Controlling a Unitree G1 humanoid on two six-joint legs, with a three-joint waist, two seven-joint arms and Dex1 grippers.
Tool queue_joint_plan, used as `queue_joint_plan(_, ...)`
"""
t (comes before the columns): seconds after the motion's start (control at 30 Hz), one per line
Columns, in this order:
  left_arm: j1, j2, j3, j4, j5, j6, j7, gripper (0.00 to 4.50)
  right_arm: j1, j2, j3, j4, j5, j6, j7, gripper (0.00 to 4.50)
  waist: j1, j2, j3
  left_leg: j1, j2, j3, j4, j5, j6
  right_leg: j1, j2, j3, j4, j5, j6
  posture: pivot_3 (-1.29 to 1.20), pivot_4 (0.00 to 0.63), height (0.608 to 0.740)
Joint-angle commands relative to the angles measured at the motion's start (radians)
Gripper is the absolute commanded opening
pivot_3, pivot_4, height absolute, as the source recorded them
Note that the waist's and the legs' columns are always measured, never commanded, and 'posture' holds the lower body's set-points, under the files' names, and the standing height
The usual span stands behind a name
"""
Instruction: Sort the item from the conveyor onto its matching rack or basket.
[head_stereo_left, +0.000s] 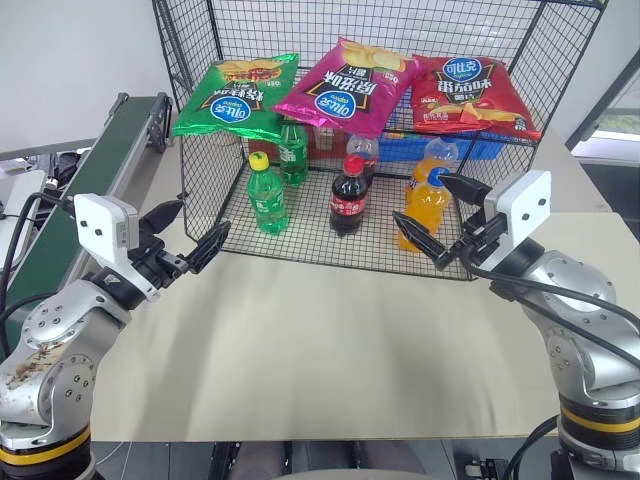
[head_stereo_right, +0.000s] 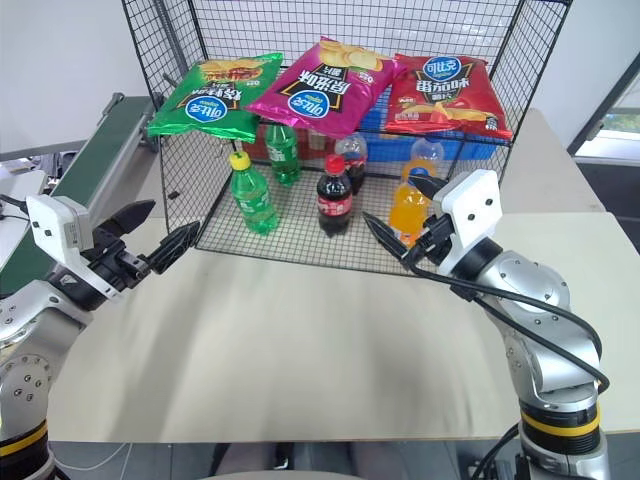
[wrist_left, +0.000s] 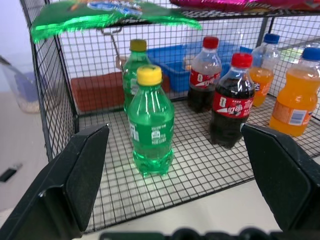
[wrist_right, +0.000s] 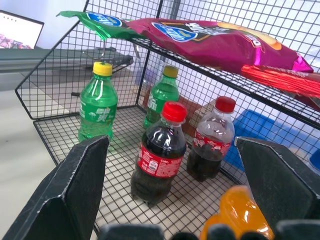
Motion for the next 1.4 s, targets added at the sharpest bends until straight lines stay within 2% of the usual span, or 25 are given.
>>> queue_joint_plan(0.03,0.000,0.003,-0.003,-0.045,-0.005,-0.017,0.009,4.50,-0.017,-0.001,-0.001,-0.036,-0.003,0.001,-0.013,4.44,0.000,0.000,0.000,0.000,0.000,0.000,0.000,0.000,0.000,0.000,0.000,0.000,0.000,0.000,0.000,0.00,0.150,0.740)
queue_joint_plan(1.07,0.024,0.027,-0.019,-0.044,0.020,-0.042,-0.019,4.50,-0.015,0.014,0.031,-0.022,-0.020,-0.017,-0.013,4.44,-0.001,0.000,0.000,0.000,0.000,0.000,0.000,0.000,0.000,0.000,0.000,0.000,0.000,0.000,0.000,0.00,0.150,0.740)
queue_joint_plan(1.4,0.077,0.038,0.030,-0.072,0.022,-0.045,-0.003,4.50,-0.025,0.026,0.045,-0.006,-0.016,-0.036,0.014,4.44,-0.003,0.000,0.000,0.000,0.000,0.000,0.000,0.000,0.000,0.000,0.000,0.000,0.000,0.000,0.000,0.00,0.150,0.740)
